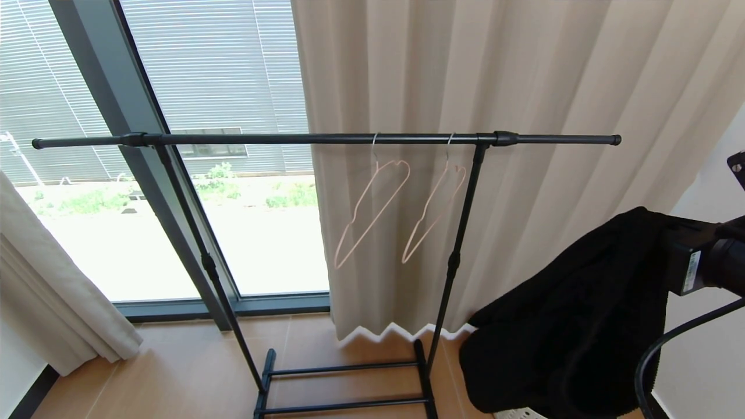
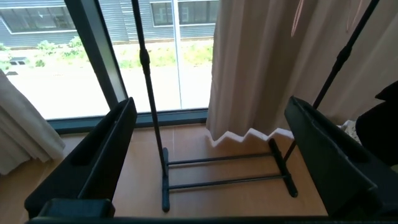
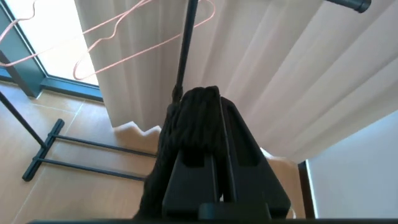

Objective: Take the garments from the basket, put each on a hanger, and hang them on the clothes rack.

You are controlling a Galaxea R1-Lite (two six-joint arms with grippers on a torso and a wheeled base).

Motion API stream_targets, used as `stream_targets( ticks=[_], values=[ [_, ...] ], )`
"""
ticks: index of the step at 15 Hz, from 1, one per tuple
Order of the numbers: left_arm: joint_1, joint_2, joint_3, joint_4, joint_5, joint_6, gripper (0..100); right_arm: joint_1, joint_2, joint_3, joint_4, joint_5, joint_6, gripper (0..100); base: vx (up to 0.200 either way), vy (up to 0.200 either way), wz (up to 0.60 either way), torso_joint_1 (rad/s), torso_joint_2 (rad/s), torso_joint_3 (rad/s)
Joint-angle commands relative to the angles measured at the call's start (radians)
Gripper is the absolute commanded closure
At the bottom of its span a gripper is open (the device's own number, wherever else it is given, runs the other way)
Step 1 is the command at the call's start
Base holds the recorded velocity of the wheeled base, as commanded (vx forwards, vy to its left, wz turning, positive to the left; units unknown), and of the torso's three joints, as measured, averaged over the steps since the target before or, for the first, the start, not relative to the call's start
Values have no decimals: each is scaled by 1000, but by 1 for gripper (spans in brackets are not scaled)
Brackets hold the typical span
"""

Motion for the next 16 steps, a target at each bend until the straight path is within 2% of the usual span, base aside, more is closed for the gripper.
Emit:
stream_targets(
  ticks=[1,3,4,5,6,7,8,9,10,11,12,13,14,16],
  values=[
    [14,186,-14,30,4,20,0,11,-30,19,12,0,-34,100,0,0,0,0,0,0],
    [-22,334,-21,33,-28,90,0,69,-12,42,11,-3,-38,100,0,0,0,0,0,0],
    [-57,405,-37,24,-79,83,0,80,-1,44,11,-3,-38,100,0,0,0,0,0,0],
    [-77,477,-70,14,-151,57,0,103,13,42,9,-6,-37,100,0,0,0,0,0,0],
    [-94,558,-112,5,-227,0,0,126,16,39,9,-17,-37,100,0,0,0,0,0,0],
    [-114,644,-155,-10,-281,-61,0,141,16,44,11,-20,-35,100,0,0,0,0,0,0],
    [-127,695,-182,-22,-300,-103,0,154,20,48,11,-20,-34,100,0,0,0,0,0,0],
    [-213,804,-216,-38,-310,-167,0,187,53,54,9,-20,-32,100,0,0,0,0,0,0],
    [-291,859,-222,-56,-310,-192,0,214,65,61,8,-24,-30,100,0,0,0,0,0,0],
    [-394,933,-247,-105,-304,-253,0,246,86,56,8,-29,-30,100,0,0,0,0,0,0],
    [-473,985,-287,-142,-300,-325,0,270,117,38,4,-81,-32,100,0,0,0,0,0,0],
    [-532,1043,-342,-145,-286,-377,0,295,148,-4,4,-159,-34,100,0,0,0,0,0,0],
    [-566,1098,-376,-147,-269,-396,0,302,185,-36,1,-193,-30,100,0,0,0,0,0,0],
    [-634,1216,-439,-153,-218,-423,0,302,231,-71,-3,-198,-29,100,0,0,0,0,0,0]
  ],
)
